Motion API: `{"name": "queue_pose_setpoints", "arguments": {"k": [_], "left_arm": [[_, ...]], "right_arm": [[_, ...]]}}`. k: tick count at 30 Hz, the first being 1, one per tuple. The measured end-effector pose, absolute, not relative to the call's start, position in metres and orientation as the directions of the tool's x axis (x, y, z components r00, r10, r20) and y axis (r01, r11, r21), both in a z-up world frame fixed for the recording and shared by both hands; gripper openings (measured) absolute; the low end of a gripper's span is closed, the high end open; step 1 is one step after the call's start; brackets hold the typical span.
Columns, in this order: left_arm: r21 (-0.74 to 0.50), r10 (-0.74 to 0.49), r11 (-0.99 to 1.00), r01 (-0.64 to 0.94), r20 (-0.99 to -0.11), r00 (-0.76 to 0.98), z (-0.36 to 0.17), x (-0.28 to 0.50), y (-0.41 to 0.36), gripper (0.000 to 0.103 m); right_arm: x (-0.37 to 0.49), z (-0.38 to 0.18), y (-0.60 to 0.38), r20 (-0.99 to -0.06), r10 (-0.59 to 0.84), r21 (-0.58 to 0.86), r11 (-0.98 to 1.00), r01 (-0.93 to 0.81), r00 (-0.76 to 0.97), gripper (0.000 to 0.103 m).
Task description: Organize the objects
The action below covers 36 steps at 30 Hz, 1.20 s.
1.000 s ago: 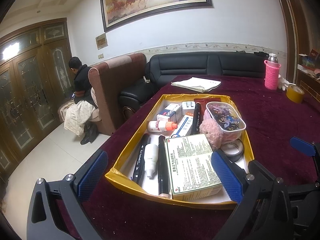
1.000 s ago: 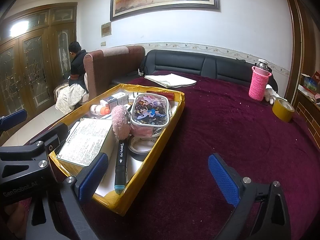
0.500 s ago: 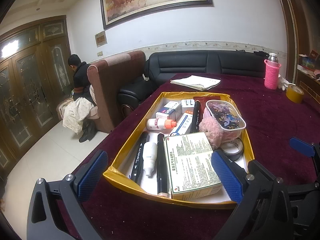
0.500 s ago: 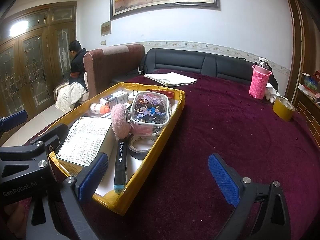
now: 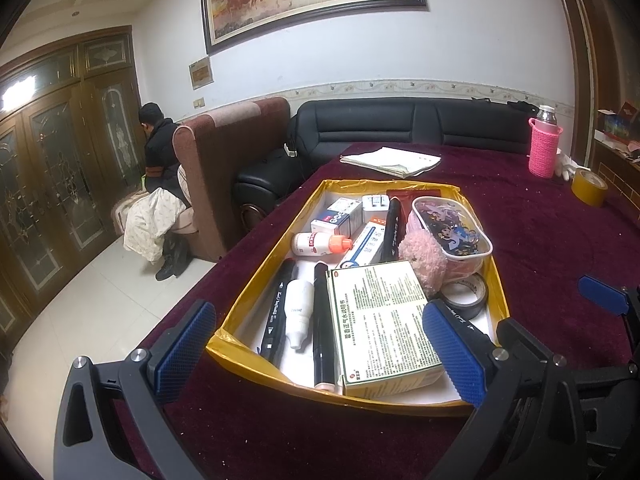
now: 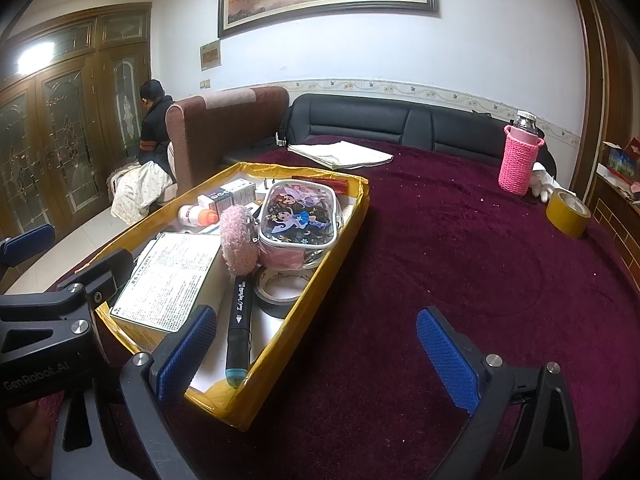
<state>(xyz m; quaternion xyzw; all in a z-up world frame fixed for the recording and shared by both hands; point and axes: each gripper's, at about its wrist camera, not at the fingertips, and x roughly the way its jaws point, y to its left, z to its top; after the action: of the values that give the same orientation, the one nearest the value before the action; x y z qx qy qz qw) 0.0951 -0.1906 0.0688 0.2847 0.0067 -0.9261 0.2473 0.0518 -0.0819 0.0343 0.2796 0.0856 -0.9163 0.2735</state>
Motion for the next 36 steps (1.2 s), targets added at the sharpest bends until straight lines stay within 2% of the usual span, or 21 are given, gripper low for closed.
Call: {"name": "queue_pose_setpoints", "arguments": {"k": [36], "left_arm": [[0.144, -0.476, -0.867, 0.476, -0.519, -0.71, 0.0709, 0.0998, -0.1876, 0.103]], "right_arm": [[0.0514, 0.0325, -0.0813, -0.563, -0.451, -0.002, -0.837, 0.547, -0.692, 0.103]]}}
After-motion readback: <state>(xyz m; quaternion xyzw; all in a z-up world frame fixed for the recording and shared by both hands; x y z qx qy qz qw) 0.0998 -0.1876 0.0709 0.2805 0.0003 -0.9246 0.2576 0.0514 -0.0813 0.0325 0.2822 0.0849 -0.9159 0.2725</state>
